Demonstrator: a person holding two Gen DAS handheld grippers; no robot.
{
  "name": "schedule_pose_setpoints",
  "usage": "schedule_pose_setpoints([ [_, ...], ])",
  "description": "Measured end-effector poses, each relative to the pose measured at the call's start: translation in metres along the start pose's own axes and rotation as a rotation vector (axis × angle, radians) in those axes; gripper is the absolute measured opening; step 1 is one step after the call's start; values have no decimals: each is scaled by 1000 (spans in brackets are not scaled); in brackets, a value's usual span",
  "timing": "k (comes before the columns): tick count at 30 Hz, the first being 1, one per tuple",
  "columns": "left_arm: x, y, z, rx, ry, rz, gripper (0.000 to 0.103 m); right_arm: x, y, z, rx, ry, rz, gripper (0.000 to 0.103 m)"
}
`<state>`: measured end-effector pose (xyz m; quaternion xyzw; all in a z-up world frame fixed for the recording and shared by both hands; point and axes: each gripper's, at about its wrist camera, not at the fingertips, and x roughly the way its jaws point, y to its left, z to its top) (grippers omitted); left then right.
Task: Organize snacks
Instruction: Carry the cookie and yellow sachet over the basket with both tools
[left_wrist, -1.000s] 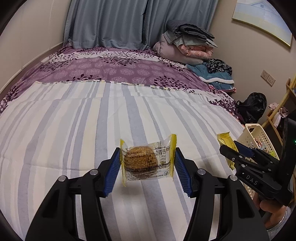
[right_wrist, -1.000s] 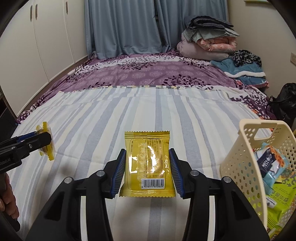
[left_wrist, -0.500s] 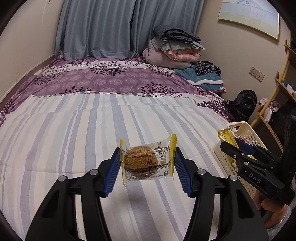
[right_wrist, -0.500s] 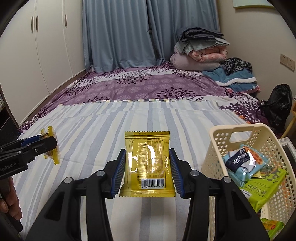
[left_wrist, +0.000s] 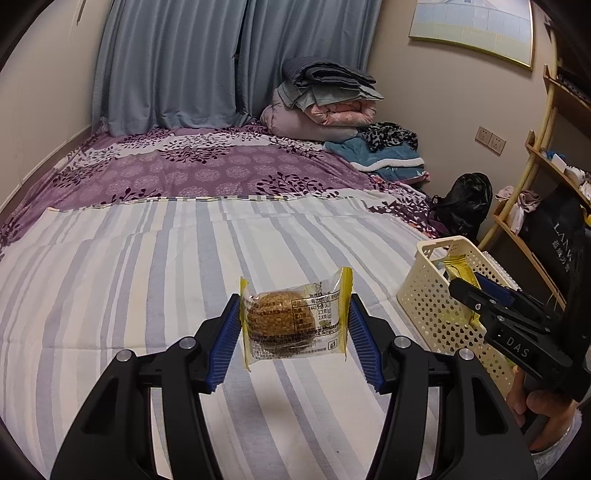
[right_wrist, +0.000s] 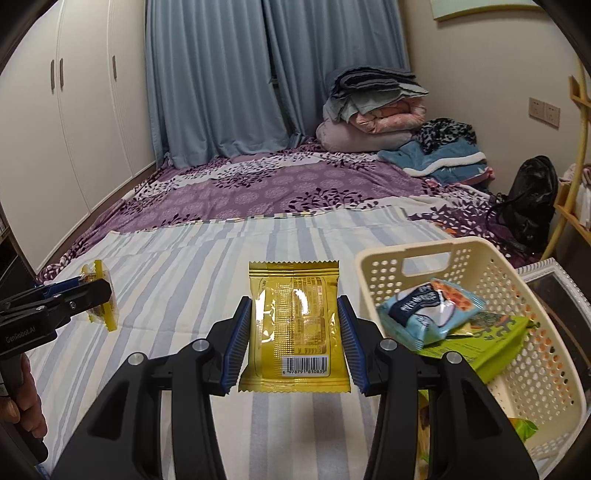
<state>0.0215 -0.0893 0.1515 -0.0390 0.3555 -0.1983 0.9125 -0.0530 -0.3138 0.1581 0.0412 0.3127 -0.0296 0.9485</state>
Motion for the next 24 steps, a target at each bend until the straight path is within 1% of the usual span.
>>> schedule_pose_setpoints([
  [15, -1, -51, 0, 84, 0, -67, 59, -32, -56, -16, 77, -30, -78, 46],
  [24, 6, -79, 0, 137, 14, -106, 59, -49, -98, -34, 131, -23, -155, 46],
])
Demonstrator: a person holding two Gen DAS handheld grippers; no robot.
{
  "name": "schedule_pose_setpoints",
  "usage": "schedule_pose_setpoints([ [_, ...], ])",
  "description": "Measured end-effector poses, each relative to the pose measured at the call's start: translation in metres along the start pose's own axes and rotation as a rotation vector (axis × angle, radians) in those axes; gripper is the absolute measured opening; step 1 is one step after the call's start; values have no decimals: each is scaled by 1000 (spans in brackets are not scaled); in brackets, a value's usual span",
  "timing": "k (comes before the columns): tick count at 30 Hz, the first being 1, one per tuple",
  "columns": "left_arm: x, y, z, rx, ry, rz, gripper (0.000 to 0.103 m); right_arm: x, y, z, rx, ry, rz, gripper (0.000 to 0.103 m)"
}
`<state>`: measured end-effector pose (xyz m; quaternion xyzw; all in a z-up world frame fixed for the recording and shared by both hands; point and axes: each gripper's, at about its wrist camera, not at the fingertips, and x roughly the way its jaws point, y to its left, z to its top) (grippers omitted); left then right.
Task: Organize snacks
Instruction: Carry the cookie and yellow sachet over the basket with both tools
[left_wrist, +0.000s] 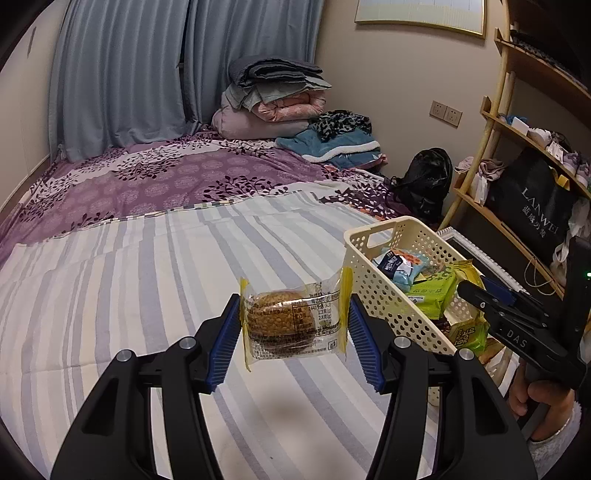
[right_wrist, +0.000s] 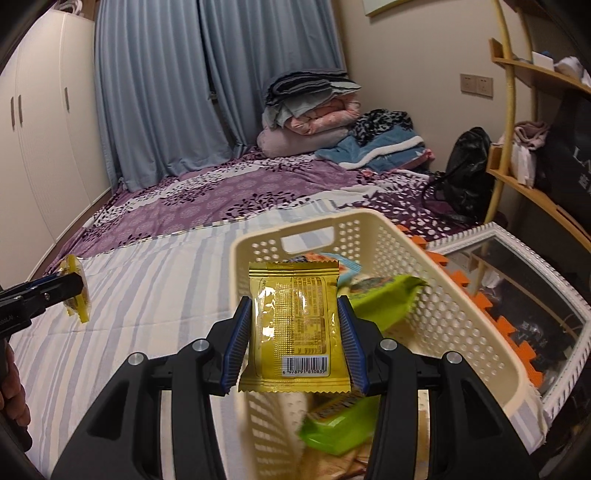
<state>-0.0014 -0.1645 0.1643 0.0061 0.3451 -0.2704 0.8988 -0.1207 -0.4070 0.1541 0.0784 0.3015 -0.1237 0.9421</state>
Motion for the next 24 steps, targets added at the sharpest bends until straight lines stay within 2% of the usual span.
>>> schedule_pose_setpoints([
  [9, 15, -32, 1, 51, 22, -50, 59, -2, -38, -9, 49, 17, -67, 46],
  [24, 33, -76, 7, 130, 47, -112, 59, 3, -59, -17, 103, 43, -90, 49],
])
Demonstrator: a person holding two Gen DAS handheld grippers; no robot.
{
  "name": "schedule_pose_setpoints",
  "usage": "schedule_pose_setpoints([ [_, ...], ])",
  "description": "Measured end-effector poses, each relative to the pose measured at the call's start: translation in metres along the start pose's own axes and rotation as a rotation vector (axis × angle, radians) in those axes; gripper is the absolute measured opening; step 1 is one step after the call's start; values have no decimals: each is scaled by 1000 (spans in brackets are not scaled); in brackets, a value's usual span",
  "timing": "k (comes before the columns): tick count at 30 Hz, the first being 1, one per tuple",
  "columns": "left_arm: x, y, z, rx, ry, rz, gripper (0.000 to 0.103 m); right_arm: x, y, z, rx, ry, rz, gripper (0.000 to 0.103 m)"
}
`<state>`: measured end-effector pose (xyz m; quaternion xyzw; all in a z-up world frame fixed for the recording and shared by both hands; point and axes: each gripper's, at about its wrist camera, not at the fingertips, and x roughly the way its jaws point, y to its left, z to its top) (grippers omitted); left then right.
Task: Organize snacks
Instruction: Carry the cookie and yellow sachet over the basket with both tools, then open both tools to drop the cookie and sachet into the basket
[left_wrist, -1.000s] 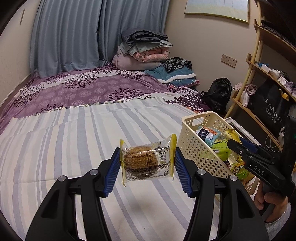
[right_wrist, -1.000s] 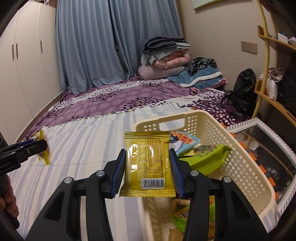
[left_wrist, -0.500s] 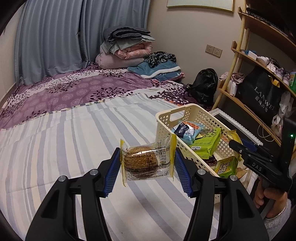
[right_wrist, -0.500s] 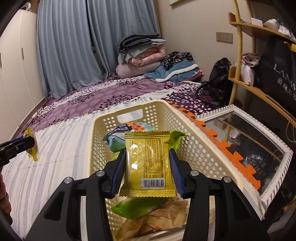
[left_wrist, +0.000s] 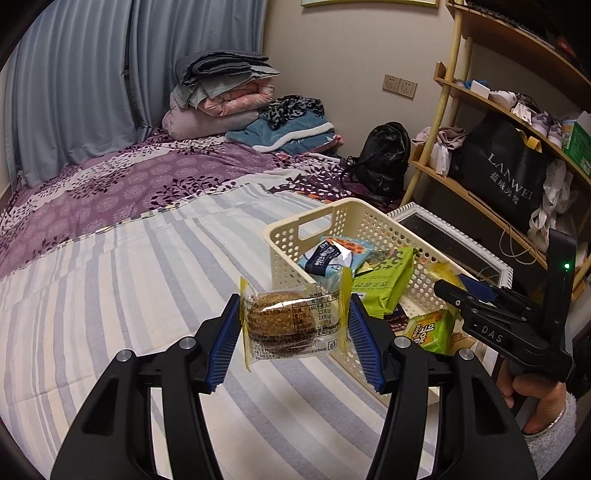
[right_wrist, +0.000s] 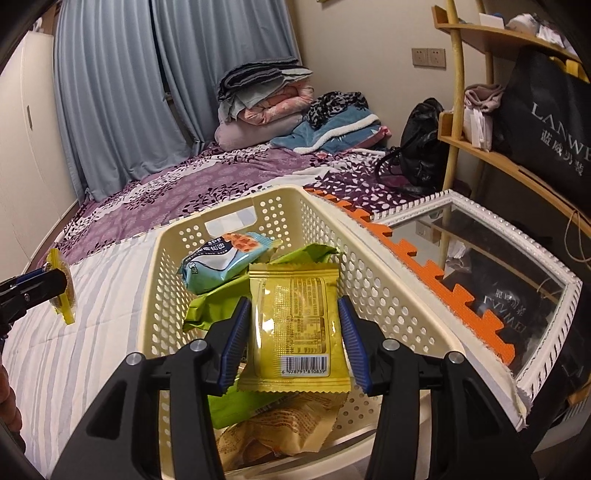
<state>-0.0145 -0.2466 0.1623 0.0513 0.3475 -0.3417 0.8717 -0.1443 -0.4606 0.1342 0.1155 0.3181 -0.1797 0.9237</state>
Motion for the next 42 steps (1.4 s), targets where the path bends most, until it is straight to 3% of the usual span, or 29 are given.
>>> schedule_pose_setpoints([
  [10, 12, -25, 9, 47, 9, -42, 59, 0, -7, 0, 4, -12, -19, 50],
  [22, 26, -55, 23, 104, 10, -89, 59, -5, -14, 0, 5, -30, -38, 59],
  [35, 48, -88, 27, 154, 38, -143, 59, -16, -31, 2, 27, -63, -84, 59],
  [36, 51, -90, 28, 156, 45, -151, 63, -17, -33, 2, 30, -65, -89, 59],
  [37, 53, -92, 28, 157, 52, -161, 79, -17, -35, 2, 32, -65, -91, 59],
  [39, 54, -92, 27, 150, 43, -154, 97, -17, -38, 2, 37, -65, -97, 59],
  [42, 53, -90, 26, 151, 40, -148, 97, -19, -41, 1, 48, -67, -103, 62],
])
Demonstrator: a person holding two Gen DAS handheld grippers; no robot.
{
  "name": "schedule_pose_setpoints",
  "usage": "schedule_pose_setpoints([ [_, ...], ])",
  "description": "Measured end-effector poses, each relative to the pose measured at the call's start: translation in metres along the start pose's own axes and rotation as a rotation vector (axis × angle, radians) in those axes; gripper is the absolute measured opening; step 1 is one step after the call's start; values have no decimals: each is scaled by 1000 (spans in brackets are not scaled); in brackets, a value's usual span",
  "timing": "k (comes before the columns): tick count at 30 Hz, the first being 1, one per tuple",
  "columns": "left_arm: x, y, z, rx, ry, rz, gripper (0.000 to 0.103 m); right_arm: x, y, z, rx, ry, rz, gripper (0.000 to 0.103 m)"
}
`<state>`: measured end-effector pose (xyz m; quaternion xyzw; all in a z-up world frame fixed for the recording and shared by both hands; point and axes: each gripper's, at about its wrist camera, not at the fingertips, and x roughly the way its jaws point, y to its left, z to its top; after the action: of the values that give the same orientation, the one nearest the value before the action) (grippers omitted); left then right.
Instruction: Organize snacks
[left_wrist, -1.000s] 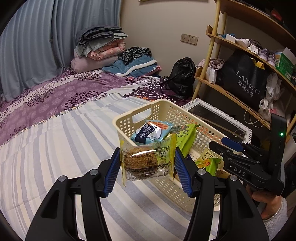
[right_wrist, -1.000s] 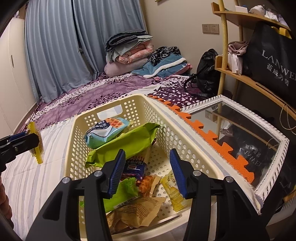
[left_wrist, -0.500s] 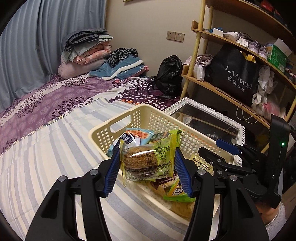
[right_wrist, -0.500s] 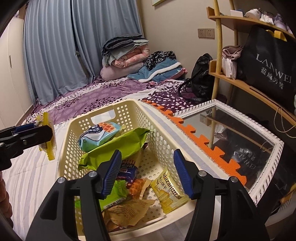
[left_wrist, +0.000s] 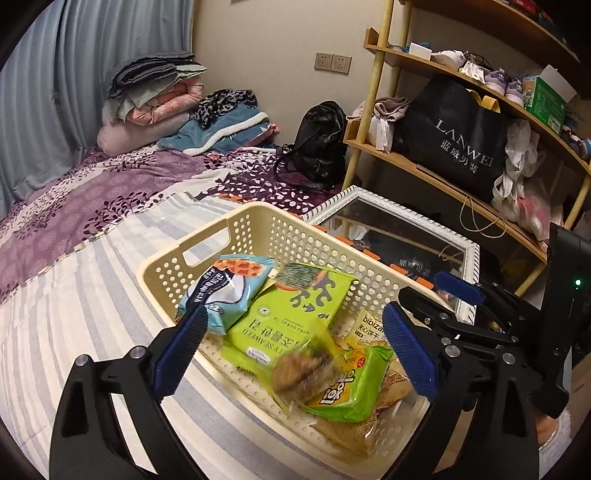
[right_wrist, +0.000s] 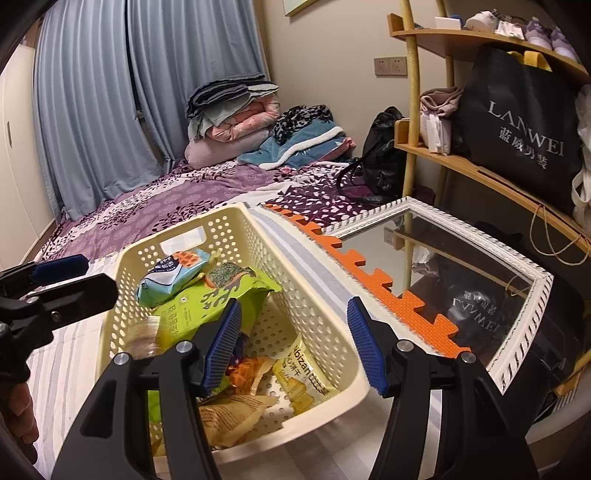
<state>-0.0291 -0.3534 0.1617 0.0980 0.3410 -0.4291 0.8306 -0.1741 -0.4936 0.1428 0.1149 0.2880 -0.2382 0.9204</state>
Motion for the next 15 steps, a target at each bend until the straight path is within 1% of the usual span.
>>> schedule_pose_setpoints([
  [11, -7, 5, -2, -6, 3, 44, 97, -6, 8, -1, -14, -8, 10, 64],
  [13, -9, 5, -3, 0, -2, 61, 100, -7, 9, -1, -16, -9, 9, 66],
  [15, -12, 5, -4, 11, -10, 84, 100, -9, 10, 0, -20, -13, 8, 68],
])
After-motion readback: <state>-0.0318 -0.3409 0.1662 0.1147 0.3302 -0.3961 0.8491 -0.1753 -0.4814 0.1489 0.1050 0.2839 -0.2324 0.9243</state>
